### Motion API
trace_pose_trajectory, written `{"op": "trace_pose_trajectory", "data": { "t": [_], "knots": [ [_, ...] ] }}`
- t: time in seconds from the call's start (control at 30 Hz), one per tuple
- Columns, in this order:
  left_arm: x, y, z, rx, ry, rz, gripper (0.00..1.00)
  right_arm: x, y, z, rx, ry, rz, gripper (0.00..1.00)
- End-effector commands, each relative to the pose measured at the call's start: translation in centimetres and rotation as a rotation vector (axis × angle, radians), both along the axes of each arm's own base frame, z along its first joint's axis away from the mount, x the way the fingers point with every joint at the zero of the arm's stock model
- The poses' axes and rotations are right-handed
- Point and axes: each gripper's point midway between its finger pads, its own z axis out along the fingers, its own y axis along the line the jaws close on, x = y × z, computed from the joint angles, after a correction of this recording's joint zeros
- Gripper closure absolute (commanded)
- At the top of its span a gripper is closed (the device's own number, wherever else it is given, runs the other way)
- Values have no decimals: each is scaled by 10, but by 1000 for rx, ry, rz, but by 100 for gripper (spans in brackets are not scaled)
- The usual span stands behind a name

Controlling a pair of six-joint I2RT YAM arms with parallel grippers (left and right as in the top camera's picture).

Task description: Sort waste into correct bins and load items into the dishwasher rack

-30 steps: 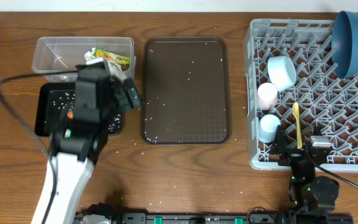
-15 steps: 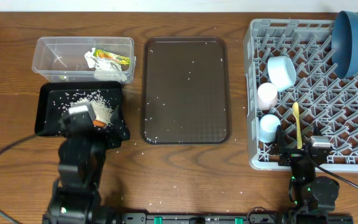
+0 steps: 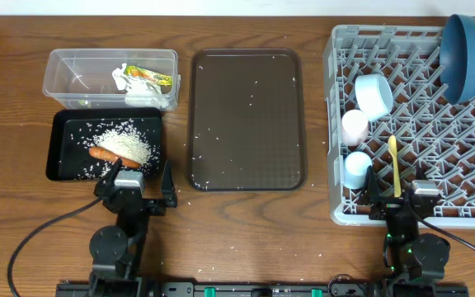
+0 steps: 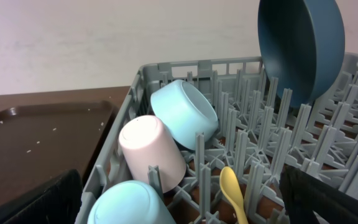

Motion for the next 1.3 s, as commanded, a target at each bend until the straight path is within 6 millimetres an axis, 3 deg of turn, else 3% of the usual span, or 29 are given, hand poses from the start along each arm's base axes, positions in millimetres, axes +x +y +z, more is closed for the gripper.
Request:
{"op": "trace_pose_trajectory", "data": {
  "t": [0.0, 0.37, 1.27],
  "knots": [
    [-2, 3, -3, 45, -35, -1, 2, 0, 0, 0, 12, -5, 0, 1],
    [-5, 5, -46, 48, 72, 0, 2, 0, 0, 0, 12, -6, 0, 1],
    [-5, 4, -46, 22, 76, 3, 2, 0, 0, 0, 12, -5, 0, 1]
  ]
}}
